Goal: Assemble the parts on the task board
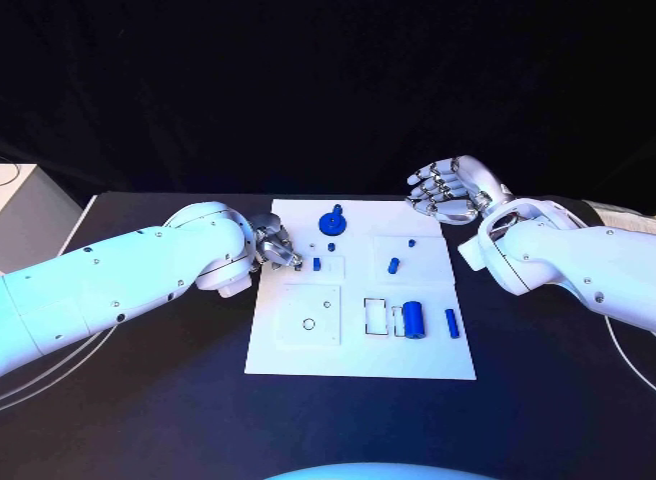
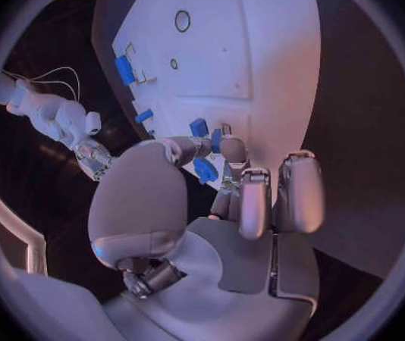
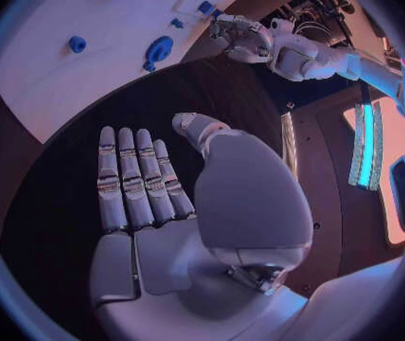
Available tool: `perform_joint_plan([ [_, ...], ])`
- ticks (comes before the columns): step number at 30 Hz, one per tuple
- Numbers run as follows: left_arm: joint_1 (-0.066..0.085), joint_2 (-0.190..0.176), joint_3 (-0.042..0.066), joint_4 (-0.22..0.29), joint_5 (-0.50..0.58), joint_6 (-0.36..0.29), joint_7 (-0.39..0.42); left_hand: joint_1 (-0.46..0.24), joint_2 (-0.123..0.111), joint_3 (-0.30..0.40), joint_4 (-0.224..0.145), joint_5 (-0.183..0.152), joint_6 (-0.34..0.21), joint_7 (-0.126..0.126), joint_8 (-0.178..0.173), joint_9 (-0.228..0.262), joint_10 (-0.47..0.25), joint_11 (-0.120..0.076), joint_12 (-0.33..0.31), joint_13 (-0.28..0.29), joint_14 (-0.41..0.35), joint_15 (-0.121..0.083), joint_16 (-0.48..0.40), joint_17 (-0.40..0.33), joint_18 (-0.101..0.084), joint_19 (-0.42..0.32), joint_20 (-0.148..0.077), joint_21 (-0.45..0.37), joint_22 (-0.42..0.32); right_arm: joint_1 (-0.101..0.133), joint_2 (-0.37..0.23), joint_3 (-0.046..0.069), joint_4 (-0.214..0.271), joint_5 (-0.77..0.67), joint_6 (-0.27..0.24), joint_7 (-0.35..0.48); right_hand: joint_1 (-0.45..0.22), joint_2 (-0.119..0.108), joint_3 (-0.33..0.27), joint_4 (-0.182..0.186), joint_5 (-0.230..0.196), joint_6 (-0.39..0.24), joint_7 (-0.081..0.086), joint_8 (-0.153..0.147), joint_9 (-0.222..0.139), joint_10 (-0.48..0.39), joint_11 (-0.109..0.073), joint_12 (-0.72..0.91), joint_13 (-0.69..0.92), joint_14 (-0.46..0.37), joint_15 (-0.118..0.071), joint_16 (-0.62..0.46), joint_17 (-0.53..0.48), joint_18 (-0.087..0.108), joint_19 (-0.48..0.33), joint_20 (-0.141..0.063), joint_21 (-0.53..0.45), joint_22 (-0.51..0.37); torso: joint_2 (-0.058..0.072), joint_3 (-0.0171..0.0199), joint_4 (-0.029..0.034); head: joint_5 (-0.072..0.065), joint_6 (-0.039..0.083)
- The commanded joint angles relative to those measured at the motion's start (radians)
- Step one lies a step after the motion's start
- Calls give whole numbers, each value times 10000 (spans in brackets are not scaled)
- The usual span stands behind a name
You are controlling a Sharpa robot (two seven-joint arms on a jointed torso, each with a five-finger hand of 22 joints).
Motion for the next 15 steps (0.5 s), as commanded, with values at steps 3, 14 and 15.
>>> perform_joint_plan([
  [3,-2,63,-11,-7,-427,216,-14,-51,46,1953,-1907,51,157,-84,56,-5,71,-14,48,-1,1020,-89,51,2578,-210,86,-25,77,320,-5,-13,4,22,-34,125,95,-76,-37,-8,61,28,63,319,-31,-15,-53,30,-34,-13,-3,35,-2,-9,140,0,51,7,-9,2,-4,3,-4,-29],
  [14,-3,156,-99,-92,-765,451,-15,-63,34,1960,-1912,49,160,-87,58,-6,71,-17,40,-12,1028,-92,63,2601,-210,85,-28,75,317,-5,-17,4,31,-32,131,99,-76,-37,-8,61,28,63,319,-31,-15,-53,30,-34,-13,-3,35,-2,-9,140,0,51,7,-9,-2,-8,-1,-12,-87],
  [15,-3,162,-106,-106,-783,466,-12,-63,34,1960,-1912,49,160,-87,58,-6,71,-17,40,-12,1028,-92,63,2601,-210,85,-28,75,317,-5,-18,4,31,-31,131,100,-76,-37,-8,61,28,63,319,-31,-15,-53,30,-34,-13,-3,35,-2,-9,140,0,51,7,-9,-2,-8,1,-14,-90],
])
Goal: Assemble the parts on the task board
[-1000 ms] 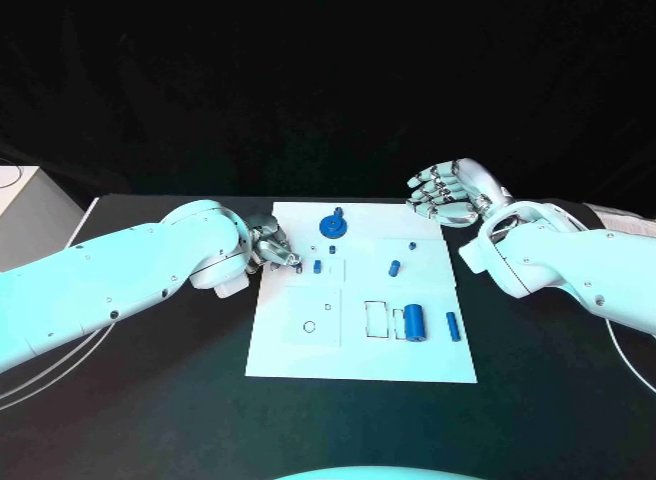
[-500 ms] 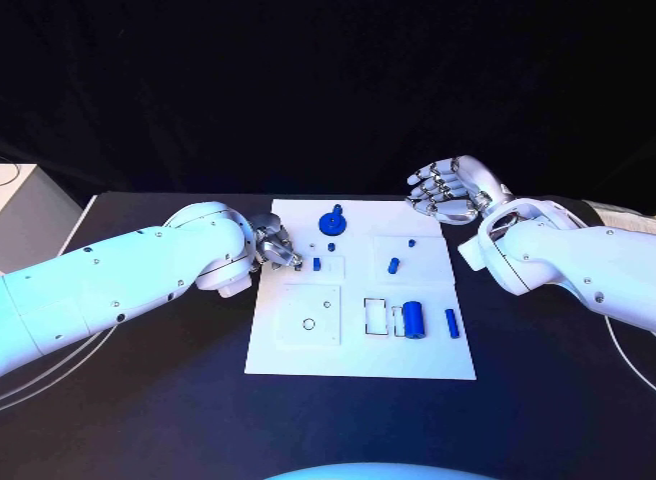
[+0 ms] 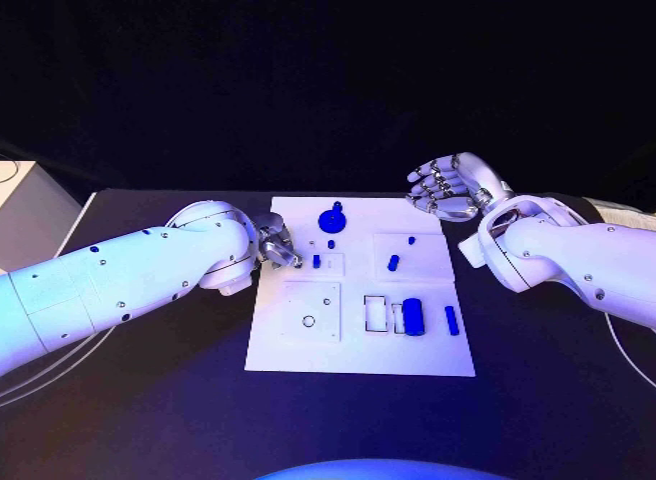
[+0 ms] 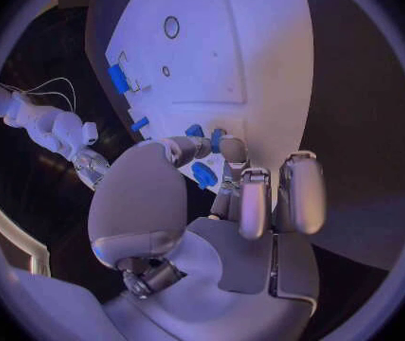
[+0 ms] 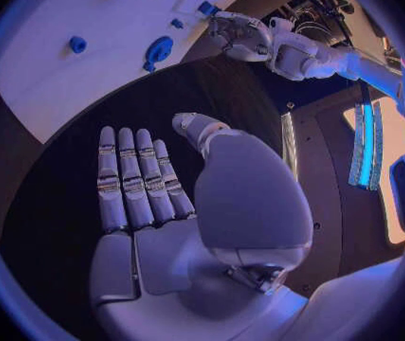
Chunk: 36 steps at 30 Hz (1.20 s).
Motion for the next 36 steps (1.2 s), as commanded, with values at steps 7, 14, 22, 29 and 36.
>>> perform_joint_plan([
  [7,-3,72,-41,-97,-384,316,49,-43,56,1968,-1914,44,151,-78,66,4,66,-22,29,-27,1032,-94,70,2611,-52,45,6,31,311,-4,-2,4,19,-26,126,100,-82,-36,-4,71,49,72,320,-41,-21,-54,30,-35,-13,-1,35,0,-25,140,-4,53,8,-10,-6,-2,4,-22,-45],
  [14,-10,93,-67,-149,-512,310,87,-46,57,1976,-1915,41,152,-80,67,2,61,-23,19,-42,1031,-95,69,2610,-54,48,5,35,317,-4,-7,4,25,-22,133,102,-82,-36,-4,71,49,72,320,-41,-21,-54,30,-35,-13,-1,35,0,-25,140,-4,53,8,-10,-6,-5,2,-18,-67],
  [22,-12,79,-77,-158,-629,357,98,-47,54,1988,-1921,35,152,-82,67,0,67,-25,23,-29,1036,-97,77,2625,-55,49,2,38,320,-4,-14,4,33,-21,138,103,-88,-35,-3,80,58,78,320,-48,-25,-53,31,-36,-13,1,35,1,-36,141,-6,53,9,-9,-9,-2,5,-32,-94],
  [29,-13,66,-85,-176,-729,443,100,-47,53,1996,-1925,33,154,-83,68,-1,69,-27,23,-28,1038,-98,80,2632,-57,53,1,43,327,-4,-14,4,42,-17,185,100,-88,-35,-3,80,58,78,320,-48,-25,-53,31,-36,-13,1,35,1,-36,141,-6,53,9,-9,-8,0,3,-36,-99],
  [36,-13,92,-116,-192,-681,655,99,-47,55,2007,-1927,28,155,-84,69,-3,61,-28,9,-51,1039,-99,82,2635,-56,51,0,42,326,-4,-11,4,51,-9,204,102,-93,-35,-1,87,68,84,320,-56,-29,-53,31,-36,-13,4,35,3,-47,142,-8,54,10,-9,-6,-2,-2,-46,-109],
])
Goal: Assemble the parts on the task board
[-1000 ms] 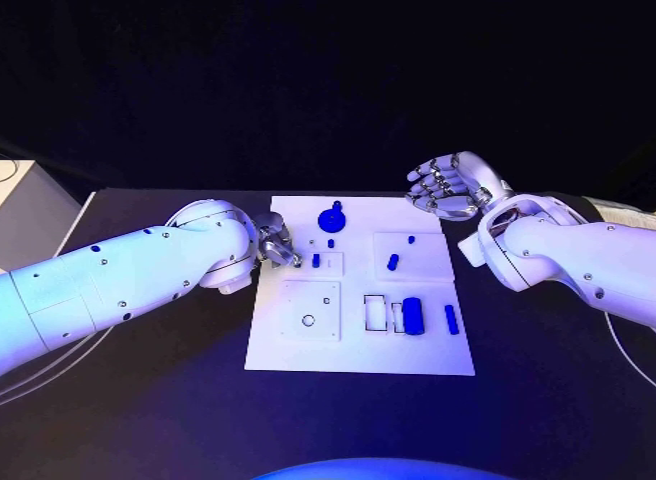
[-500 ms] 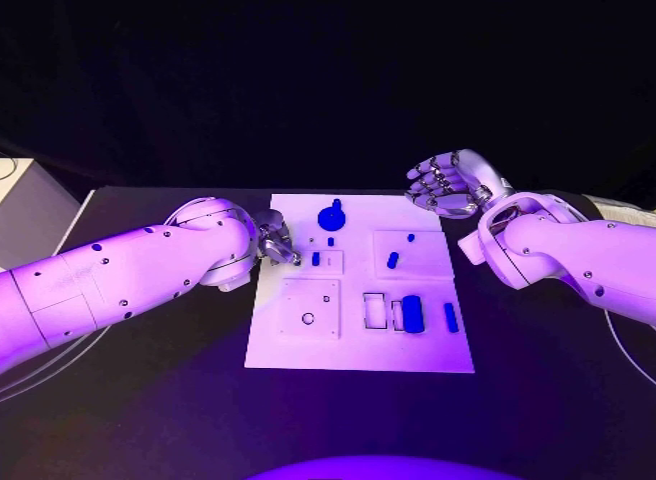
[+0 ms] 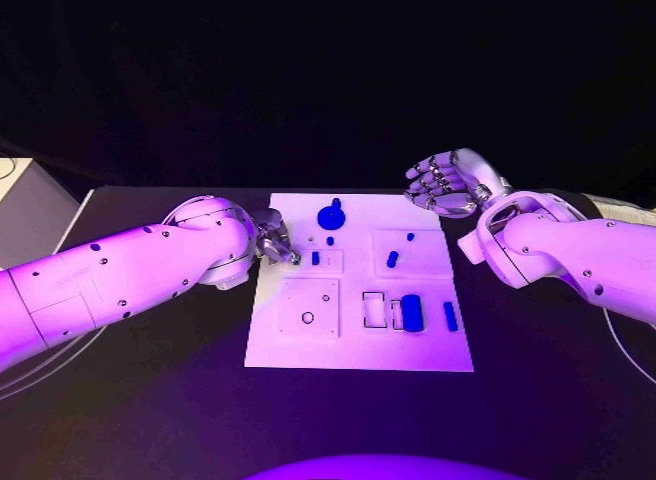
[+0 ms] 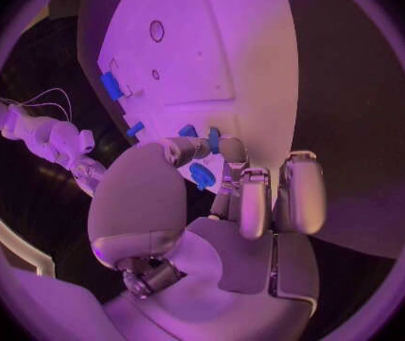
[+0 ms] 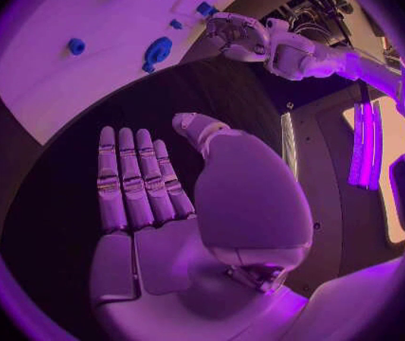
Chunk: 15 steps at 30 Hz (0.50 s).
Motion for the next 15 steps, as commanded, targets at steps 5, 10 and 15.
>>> perform_joint_plan([
  [5,-44,60,-141,-55,-11,511,-10,-16,91,1987,-1900,38,82,-10,32,5,49,-30,-12,-42,1071,-64,35,2620,-52,35,-2,21,299,-4,0,4,27,-13,160,103,-108,-22,34,78,96,90,322,-63,-21,-51,33,-36,-12,5,36,4,-23,141,-10,55,11,-10,2,3,-10,-13,-28],
  [10,-50,120,-232,-118,55,534,-6,-31,101,1997,-1885,24,78,-7,31,2,49,-27,-16,-42,1068,-62,31,2613,-50,30,-5,16,293,-4,-2,4,34,16,182,124,-172,-23,20,137,194,106,326,-88,-35,-55,39,-40,-13,2,41,4,-62,140,-19,59,11,-10,1,7,-3,-24,-43],
  [15,-61,170,-277,-125,96,525,4,-42,112,2006,-1873,16,75,-5,30,0,43,-24,-27,-57,1066,-60,28,2607,-51,31,-8,19,298,-4,-3,4,40,26,186,135,-183,-26,17,151,244,111,325,-99,-40,-57,39,-41,-13,0,42,3,-77,140,-25,60,10,-10,6,2,-8,-36,-47],
])
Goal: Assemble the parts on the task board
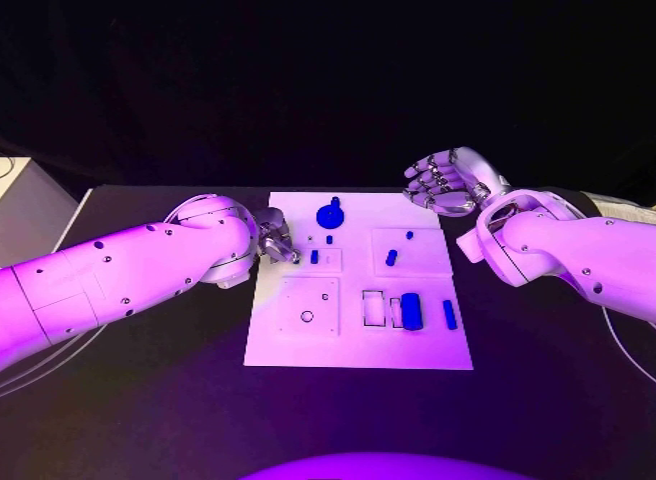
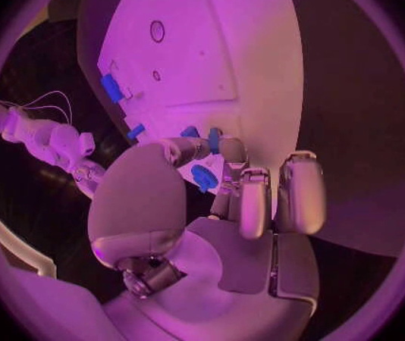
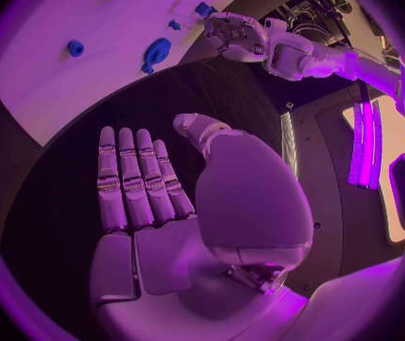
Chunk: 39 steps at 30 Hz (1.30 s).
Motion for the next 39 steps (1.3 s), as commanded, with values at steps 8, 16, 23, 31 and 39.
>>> perform_joint_plan([
  [8,-149,86,-146,-7,133,463,-73,-6,72,1980,-1897,13,56,13,-28,-17,43,-26,-24,-2,1065,-60,25,2601,-50,29,-9,16,295,-4,-13,4,40,10,144,122,-96,-17,1,67,119,83,288,-71,-24,-57,37,-42,-12,-1,43,4,-37,143,-30,62,11,-10,5,-1,7,-21,-10],
  [16,-150,129,-152,-13,188,547,-99,-54,70,1978,-1869,-8,50,15,-23,-18,58,-22,-16,15,1068,-56,30,2610,-50,26,-14,15,295,-4,-27,4,70,11,144,116,-100,-17,1,73,141,86,288,-75,-26,-58,37,-42,-12,-2,43,4,-43,143,-31,62,11,-10,4,-3,-1,-16,-23],
  [23,-150,115,-157,-28,333,695,-128,-350,-87,1678,-1707,-81,18,-58,38,1,135,-60,-1,25,1064,-71,24,2599,-51,14,-15,-1,291,-3,-41,4,86,13,143,109,-100,-17,1,73,141,86,288,-75,-26,-58,37,-42,-12,-2,43,4,-43,143,-31,62,11,-10,0,1,5,-27,-62],
  [31,-150,107,-161,-20,500,708,-142,-597,-189,1351,-1484,-107,13,-146,37,-44,98,-115,-60,-58,1048,-114,-1,2554,-42,-8,-39,-42,255,-3,-50,4,97,14,141,105,-105,-16,0,80,165,88,289,-80,-28,-59,38,-43,-12,-4,44,3,-51,142,-34,63,10,-10,0,-2,5,-20,-90],
  [39,-150,101,-163,-31,563,636,-156,-832,-233,1171,-1275,-109,56,-171,10,-121,67,-133,-52,-39,1046,-133,-5,2548,-40,-12,-66,-63,243,-3,-67,5,117,15,131,107,-109,-15,0,86,183,92,290,-84,-30,-58,39,-43,-12,-5,45,2,-58,142,-36,64,10,-10,2,-2,7,-24,-107],
])
